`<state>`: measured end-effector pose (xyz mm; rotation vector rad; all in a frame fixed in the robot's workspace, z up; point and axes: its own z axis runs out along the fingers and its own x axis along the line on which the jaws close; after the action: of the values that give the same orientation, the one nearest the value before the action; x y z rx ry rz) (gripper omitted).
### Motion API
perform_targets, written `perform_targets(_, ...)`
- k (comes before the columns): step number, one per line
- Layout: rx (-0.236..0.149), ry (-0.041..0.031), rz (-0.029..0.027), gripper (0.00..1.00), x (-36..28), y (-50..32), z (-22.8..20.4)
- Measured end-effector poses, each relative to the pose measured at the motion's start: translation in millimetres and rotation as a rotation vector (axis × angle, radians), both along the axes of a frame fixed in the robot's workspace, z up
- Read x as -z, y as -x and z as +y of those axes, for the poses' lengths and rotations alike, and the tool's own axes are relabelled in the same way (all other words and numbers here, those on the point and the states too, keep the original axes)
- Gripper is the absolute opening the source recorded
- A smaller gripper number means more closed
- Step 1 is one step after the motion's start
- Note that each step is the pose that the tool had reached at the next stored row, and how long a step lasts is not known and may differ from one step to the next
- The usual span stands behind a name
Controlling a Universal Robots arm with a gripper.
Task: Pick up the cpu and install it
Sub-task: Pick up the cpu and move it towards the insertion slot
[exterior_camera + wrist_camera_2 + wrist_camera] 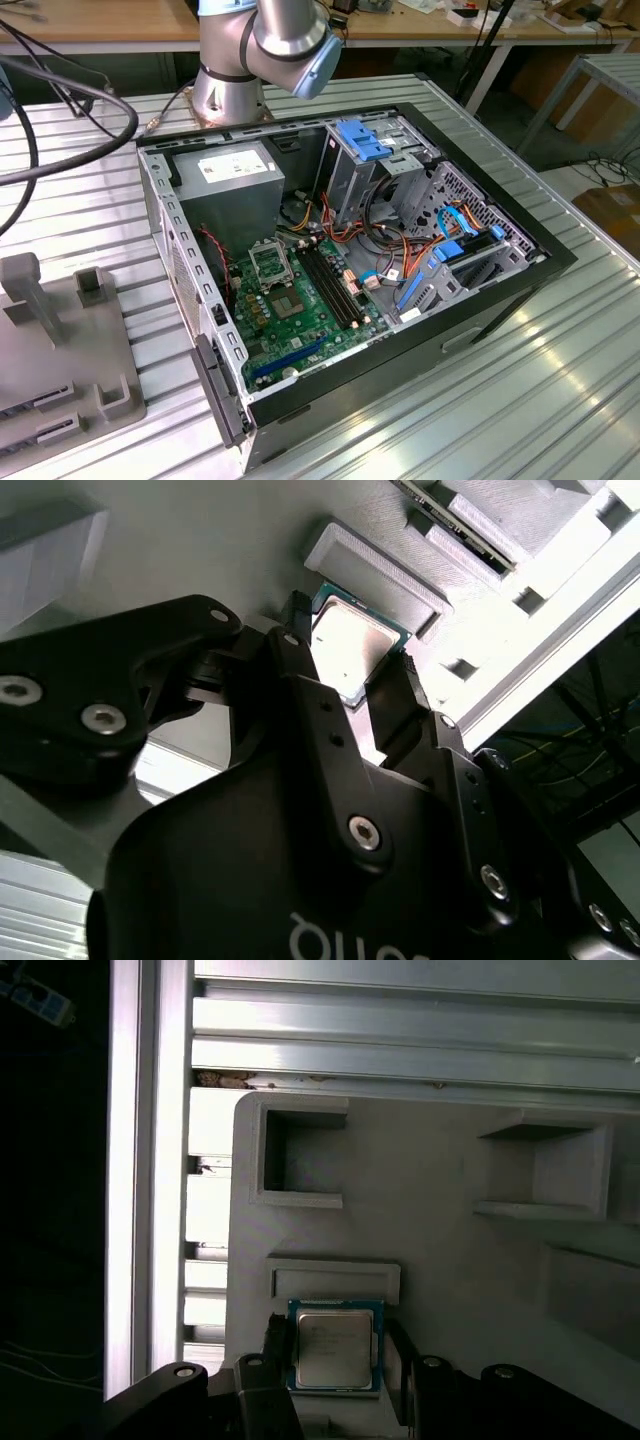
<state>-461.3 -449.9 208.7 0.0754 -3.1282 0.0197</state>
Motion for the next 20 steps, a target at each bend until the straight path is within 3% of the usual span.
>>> perform_targets(3, 0.000, 0.0000, 0.0001, 0.47, -5.0, 0.0, 0.0)
perform_targets(13, 0.000, 0.0003, 0.0006, 0.47, -7.0, 0.1, -0.1)
perform_targets(20, 0.000, 0.0000, 0.0003, 0.47, -19.4, 0.0, 0.0)
